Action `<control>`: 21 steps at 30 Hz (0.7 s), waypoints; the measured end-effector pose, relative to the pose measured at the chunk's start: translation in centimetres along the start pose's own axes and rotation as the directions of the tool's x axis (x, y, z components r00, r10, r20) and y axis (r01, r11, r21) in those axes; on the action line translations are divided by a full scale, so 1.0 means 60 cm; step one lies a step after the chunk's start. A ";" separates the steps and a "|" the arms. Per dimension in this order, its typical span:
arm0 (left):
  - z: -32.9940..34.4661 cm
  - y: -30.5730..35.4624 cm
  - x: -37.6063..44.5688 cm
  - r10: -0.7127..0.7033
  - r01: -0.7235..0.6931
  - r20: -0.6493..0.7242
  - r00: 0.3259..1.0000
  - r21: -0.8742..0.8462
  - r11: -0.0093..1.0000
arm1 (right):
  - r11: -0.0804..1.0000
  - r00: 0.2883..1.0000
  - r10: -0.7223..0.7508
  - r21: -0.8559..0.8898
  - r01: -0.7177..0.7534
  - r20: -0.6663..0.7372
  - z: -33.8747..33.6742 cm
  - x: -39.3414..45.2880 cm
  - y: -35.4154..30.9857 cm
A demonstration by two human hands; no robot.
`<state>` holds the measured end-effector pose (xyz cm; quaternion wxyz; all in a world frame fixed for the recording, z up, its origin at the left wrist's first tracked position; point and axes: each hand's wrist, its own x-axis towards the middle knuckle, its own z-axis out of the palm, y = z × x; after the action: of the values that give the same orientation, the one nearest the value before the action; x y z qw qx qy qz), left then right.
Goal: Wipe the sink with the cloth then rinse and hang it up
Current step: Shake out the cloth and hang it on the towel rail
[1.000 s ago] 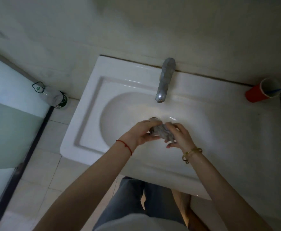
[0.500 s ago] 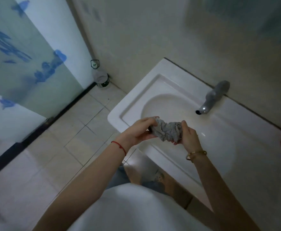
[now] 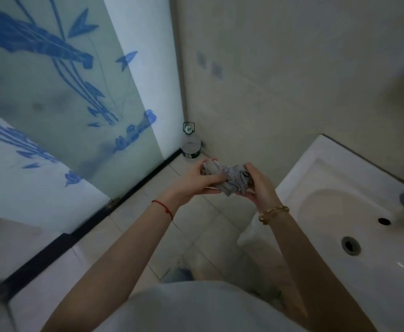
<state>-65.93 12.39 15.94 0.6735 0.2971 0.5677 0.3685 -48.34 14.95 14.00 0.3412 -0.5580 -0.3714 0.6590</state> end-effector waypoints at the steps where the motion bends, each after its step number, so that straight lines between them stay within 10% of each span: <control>1: -0.029 0.020 0.005 0.032 -0.031 -0.010 0.999 0.034 0.999 | 0.997 0.997 -0.067 -0.038 0.068 0.028 0.030 0.012 -0.008; 21: -0.246 0.313 0.222 0.335 -0.376 0.170 0.927 0.402 0.835 | 0.814 0.820 -0.558 -0.275 0.511 -0.128 0.178 0.250 -0.213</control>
<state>-82.31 33.56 21.41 0.5369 0.5544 0.5376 0.3396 -60.59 33.04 18.94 0.4829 -0.5299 -0.5501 0.4283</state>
